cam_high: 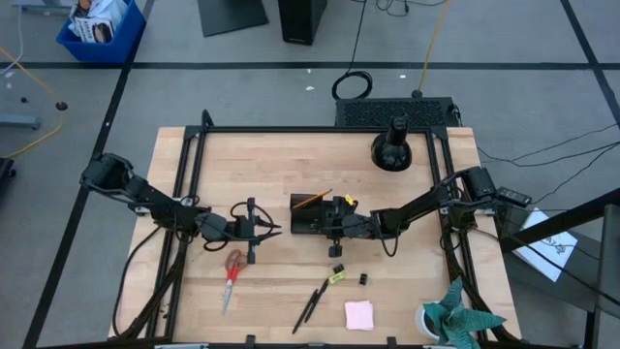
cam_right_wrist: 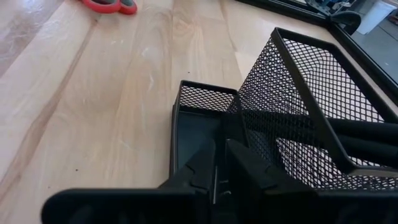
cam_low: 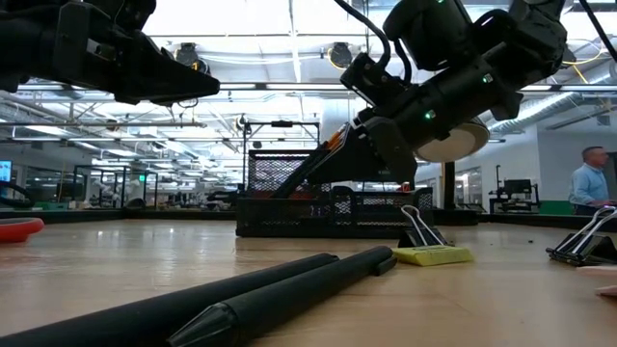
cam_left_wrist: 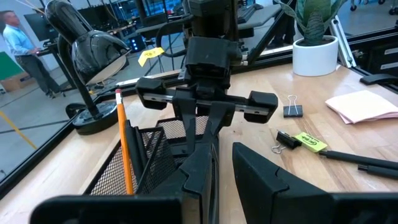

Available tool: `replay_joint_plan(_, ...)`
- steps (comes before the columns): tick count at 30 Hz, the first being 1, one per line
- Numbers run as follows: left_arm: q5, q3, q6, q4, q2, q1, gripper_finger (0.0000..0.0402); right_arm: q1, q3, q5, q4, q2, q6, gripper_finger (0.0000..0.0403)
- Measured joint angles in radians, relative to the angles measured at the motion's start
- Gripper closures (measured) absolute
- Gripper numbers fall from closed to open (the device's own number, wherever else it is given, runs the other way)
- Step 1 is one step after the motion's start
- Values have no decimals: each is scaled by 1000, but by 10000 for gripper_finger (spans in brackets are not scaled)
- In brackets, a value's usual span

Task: Pick and place office supplies into organizer
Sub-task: Put the black binder clip into the black desk organizer

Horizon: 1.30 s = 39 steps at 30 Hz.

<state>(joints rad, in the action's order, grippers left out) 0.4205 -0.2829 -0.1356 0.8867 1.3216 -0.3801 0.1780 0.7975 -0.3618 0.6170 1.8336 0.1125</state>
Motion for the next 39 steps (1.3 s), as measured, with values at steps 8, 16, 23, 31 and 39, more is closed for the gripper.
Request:
replay_joint_plan(8,0,0,2,0,0,0,330,46,-1,55,56,-25,46,369)
replay_joint_plan(16,4,0,0,0,0,0,330,125,-1,78,39,-103,104,369)
replay_joint_plan(23,7,0,-14,0,0,0,330,151,-1,78,-1,-132,118,369)
replay_joint_plan(31,7,0,-17,0,0,0,330,151,-1,77,-2,-132,130,369)
replay_joint_plan(39,8,0,-18,0,0,0,330,151,-1,78,-1,-132,137,369)
